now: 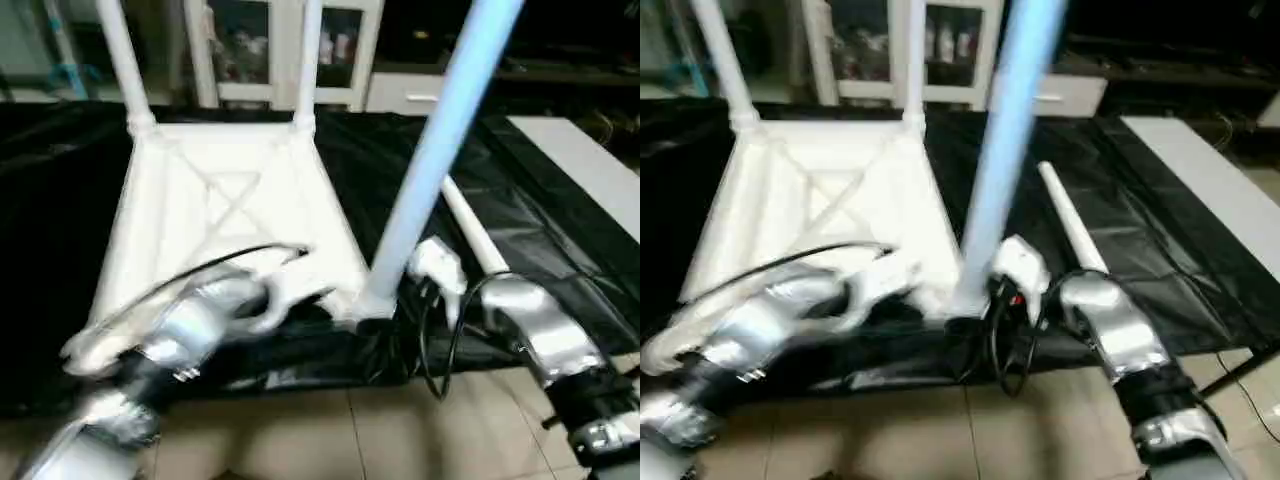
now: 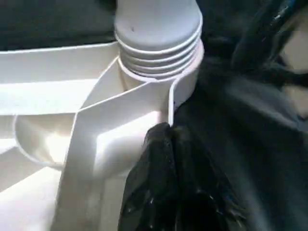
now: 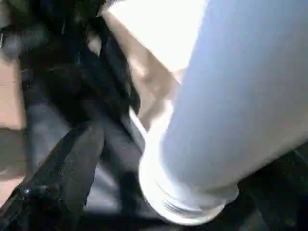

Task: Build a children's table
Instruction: Rotate leg to tighten

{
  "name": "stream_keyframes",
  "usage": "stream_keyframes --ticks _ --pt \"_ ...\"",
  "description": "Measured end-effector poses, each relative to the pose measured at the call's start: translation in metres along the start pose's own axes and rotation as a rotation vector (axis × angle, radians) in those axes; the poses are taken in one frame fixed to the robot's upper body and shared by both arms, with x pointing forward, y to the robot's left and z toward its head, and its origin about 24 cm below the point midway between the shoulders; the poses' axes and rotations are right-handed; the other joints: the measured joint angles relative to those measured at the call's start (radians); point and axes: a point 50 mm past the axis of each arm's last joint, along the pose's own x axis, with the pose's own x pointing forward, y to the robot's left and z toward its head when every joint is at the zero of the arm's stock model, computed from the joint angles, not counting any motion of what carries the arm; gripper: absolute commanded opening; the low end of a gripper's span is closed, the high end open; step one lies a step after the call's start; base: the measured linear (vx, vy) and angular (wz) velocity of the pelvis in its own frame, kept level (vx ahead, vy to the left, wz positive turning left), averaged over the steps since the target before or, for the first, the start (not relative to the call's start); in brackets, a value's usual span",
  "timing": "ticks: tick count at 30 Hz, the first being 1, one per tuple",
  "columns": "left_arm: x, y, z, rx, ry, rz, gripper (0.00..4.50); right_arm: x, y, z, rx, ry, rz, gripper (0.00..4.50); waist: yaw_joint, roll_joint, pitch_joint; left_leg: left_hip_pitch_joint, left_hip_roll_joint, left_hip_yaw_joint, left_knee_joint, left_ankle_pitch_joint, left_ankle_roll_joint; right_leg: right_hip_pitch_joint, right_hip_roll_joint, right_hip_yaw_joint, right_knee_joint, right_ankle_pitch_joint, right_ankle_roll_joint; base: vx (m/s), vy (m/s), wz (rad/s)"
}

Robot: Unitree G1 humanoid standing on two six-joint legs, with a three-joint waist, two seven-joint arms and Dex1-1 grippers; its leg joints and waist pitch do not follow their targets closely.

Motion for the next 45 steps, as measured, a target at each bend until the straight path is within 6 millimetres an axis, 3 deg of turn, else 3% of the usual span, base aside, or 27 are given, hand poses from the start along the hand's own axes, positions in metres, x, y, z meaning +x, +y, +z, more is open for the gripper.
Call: stream_keyframes --ticks 2,9,12,14,16,18,21,25,30,31,40,42,45 --pt "0.014 0.001 0.005 -0.006 -0.033 0.035 0.00 -0.008 -0.004 -0.005 0.023 -0.006 -0.079 4.46 0.012 0.000 0.000 -0.002 0.000 -0.001 0.000 0.001 0.002 0.001 0.000 0.000 -0.001 -0.002 0.004 0.000 0.000 0.00" --pt "0.034 0.004 0.015 0.031 -0.120 0.112 0.00 -0.019 -0.007 -0.007 0.045 -0.033 -0.228 4.46 0.023 0.007 0.000 -0.019 0.000 -0.002 0.001 0.015 0.008 -0.008 -0.001 -0.001 -0.001 0.005 0.008 0.000 0.000 0.00" --pt "0.034 0.006 0.015 -0.003 -0.138 0.121 0.53 -0.021 -0.003 -0.007 0.045 -0.044 -0.259 4.50 0.019 0.009 0.000 -0.021 0.000 -0.002 0.001 0.015 0.009 -0.010 -0.001 -0.001 -0.003 0.005 0.008 0.000 0.000 0.00" --pt "0.030 0.012 0.012 -0.057 -0.147 0.173 0.62 -0.017 0.005 -0.003 0.035 -0.070 -0.229 4.50 0.012 0.009 0.001 -0.022 0.001 -0.002 0.001 0.015 0.008 -0.011 0.000 -0.002 -0.003 0.005 0.008 0.000 0.000 0.00" --pt "0.011 0.032 0.003 -0.115 -0.141 0.326 0.98 0.000 0.029 -0.002 0.031 -0.104 -0.089 4.50 -0.017 0.008 0.002 -0.023 0.005 -0.005 0.001 0.015 0.008 -0.011 0.003 -0.003 -0.002 0.006 0.009 0.000 0.000 0.00" --pt "-0.009 0.046 0.006 -0.133 -0.181 0.394 1.05 0.008 0.045 -0.011 0.068 -0.093 -0.028 4.50 -0.025 0.013 0.005 -0.023 0.005 -0.008 0.000 0.015 0.007 -0.012 0.003 -0.008 -0.003 0.007 0.008 0.000 0.000 0.00" --pt "-0.026 0.046 0.005 -0.133 -0.210 0.339 1.29 0.004 0.044 -0.009 0.062 -0.085 -0.032 4.50 -0.021 0.014 0.008 -0.022 0.004 -0.005 -0.001 0.015 0.007 -0.012 0.001 -0.006 -0.003 0.007 0.009 0.000 0.000 0.00" --pt "-0.033 0.034 -0.004 -0.133 -0.196 0.228 1.50 0.003 0.046 0.000 0.034 -0.108 -0.012 4.50 -0.008 0.007 0.011 -0.021 0.004 -0.004 0.000 0.015 0.007 -0.013 0.000 -0.006 -0.004 0.007 0.008 0.000 0.000 0.00" --pt "-0.053 0.029 -0.010 -0.087 -0.139 0.142 1.99 0.003 0.048 -0.001 0.040 -0.098 -0.003 4.50 -0.006 0.003 0.013 -0.022 0.004 -0.003 0.000 0.015 0.007 -0.014 0.000 -0.006 -0.003 0.007 0.008 0.000 0.000 0.00" --pt "-0.055 0.030 -0.010 -0.081 -0.134 0.140 2.26 0.003 0.048 -0.001 0.041 -0.098 -0.001 4.50 -0.006 0.003 0.013 -0.022 0.004 -0.003 0.000 0.015 0.007 -0.014 0.000 -0.006 -0.003 0.007 0.008 0.000 0.000 0.00" --pt "-0.057 0.050 -0.014 -0.022 -0.072 0.254 2.77 0.001 0.056 0.000 0.049 -0.093 0.056 4.50 -0.007 0.003 0.013 -0.021 0.004 -0.004 0.000 0.017 0.005 -0.013 0.000 -0.005 -0.002 0.008 0.008 0.000 0.000 0.00" --pt "-0.059 0.055 -0.018 -0.021 -0.042 0.277 3.13 0.001 0.058 -0.002 0.057 -0.090 0.060 4.50 -0.008 0.003 0.013 -0.021 0.004 -0.004 0.000 0.017 0.005 -0.013 0.000 -0.005 -0.002 0.008 0.008 0.000 0.000 0.00" --pt "-0.056 0.057 -0.026 -0.015 0.008 0.270 3.16 0.001 0.058 -0.001 0.056 -0.091 0.047 4.50 -0.007 0.005 0.013 -0.021 0.004 -0.004 0.001 0.017 0.005 -0.013 0.000 -0.005 -0.001 0.008 0.008 0.000 0.000 0.00"
